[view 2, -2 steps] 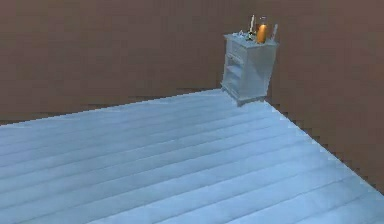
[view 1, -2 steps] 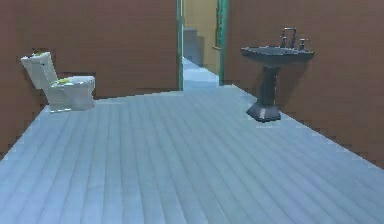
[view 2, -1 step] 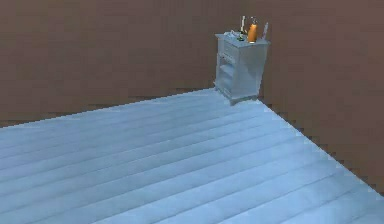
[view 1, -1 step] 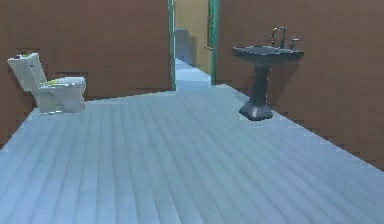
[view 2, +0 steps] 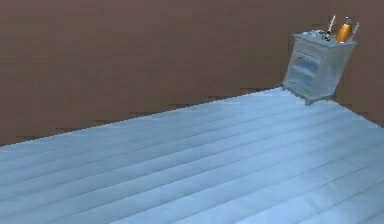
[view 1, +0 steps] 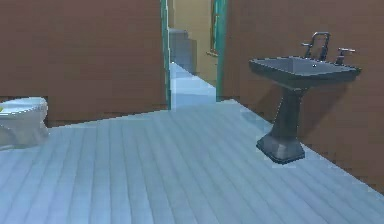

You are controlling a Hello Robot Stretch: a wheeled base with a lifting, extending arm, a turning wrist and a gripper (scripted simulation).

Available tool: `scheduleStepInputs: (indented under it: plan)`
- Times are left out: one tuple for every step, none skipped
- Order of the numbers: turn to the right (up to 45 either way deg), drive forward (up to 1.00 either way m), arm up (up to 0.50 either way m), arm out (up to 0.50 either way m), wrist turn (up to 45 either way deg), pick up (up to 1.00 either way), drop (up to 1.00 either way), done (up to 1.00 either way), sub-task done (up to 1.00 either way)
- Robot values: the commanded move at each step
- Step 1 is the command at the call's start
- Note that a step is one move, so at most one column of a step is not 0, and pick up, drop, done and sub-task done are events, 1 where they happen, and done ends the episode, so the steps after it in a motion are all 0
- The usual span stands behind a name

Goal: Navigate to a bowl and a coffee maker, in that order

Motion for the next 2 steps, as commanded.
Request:
scheduleStepInputs:
  plan:
    - [0.0, 1.00, 0.00, 0.00, 0.0, 0.00, 0.00, 0.00, 0.00]
    - [0.0, 1.00, 0.00, 0.00, 0.0, 0.00, 0.00, 0.00, 0.00]
